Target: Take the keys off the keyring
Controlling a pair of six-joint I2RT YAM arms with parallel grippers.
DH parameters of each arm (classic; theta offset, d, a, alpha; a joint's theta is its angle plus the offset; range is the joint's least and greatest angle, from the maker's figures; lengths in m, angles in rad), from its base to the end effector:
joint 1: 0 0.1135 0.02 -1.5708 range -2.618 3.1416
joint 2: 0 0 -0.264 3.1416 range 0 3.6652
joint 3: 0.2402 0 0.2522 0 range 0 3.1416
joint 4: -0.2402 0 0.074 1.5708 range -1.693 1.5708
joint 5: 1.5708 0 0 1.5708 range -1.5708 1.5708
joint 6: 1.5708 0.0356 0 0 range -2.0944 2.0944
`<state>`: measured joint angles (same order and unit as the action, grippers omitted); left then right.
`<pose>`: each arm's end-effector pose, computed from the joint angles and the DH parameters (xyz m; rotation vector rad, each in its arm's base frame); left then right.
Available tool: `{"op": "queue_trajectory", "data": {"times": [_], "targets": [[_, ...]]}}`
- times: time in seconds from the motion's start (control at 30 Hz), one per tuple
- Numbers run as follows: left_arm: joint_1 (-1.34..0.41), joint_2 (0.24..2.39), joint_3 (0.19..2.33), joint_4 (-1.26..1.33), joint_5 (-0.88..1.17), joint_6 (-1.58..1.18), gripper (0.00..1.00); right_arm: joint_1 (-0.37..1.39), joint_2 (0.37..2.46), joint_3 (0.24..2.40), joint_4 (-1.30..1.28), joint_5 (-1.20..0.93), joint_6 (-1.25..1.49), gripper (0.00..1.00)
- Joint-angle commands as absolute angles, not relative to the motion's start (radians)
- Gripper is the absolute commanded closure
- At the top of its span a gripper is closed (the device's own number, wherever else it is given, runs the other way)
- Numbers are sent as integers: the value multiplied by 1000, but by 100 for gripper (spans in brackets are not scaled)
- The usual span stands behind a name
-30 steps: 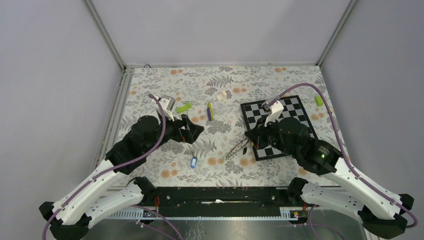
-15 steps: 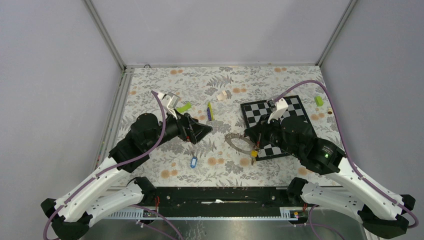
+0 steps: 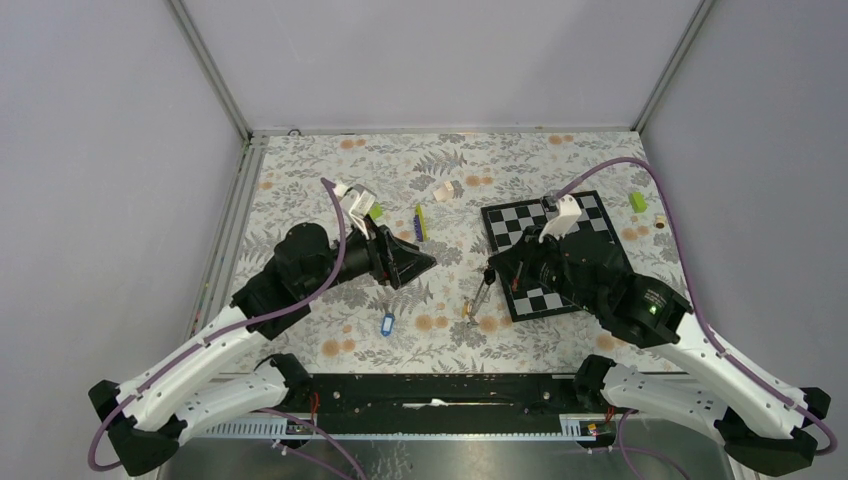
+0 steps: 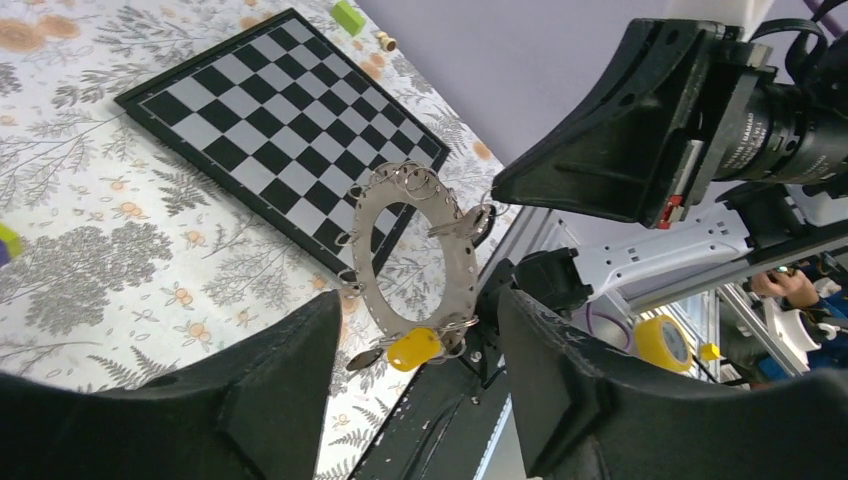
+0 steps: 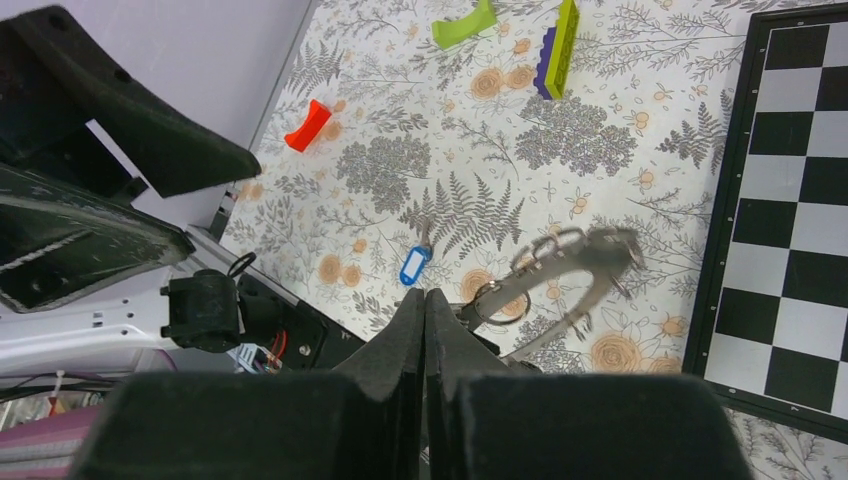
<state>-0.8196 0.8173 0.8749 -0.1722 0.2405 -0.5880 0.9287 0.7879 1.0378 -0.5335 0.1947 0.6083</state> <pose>0.1223 -0.1434 0.3676 0.4086 1.8007 -1.2282 0.1019 0.1247 0.3889 -0.1691 1.9373 0.8751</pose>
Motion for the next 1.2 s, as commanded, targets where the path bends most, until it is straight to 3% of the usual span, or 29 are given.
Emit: {"op": "queue_trajectory", "data": {"times": [0.0, 0.17, 0.33, 0.47, 0.6, 1.17], "targets": [[-848, 842, 906, -62, 283, -597, 44, 934, 791, 1101, -491, 220, 662, 100], [-886, 874, 911, -20, 290, -586, 67, 934, 801, 1112, -500, 205, 672, 100], [-919, 860, 874, 54, 253, -526, 69, 934, 802, 1121, -506, 167, 653, 100], [-929, 820, 827, 129, 234, -456, 65, 934, 811, 1130, -507, 105, 621, 100], [-933, 804, 806, 172, 303, -364, 54, 934, 821, 1138, -505, 29, 582, 100], [-996, 801, 706, 325, 532, -164, 52, 934, 818, 1129, -456, -90, 545, 100]]}}
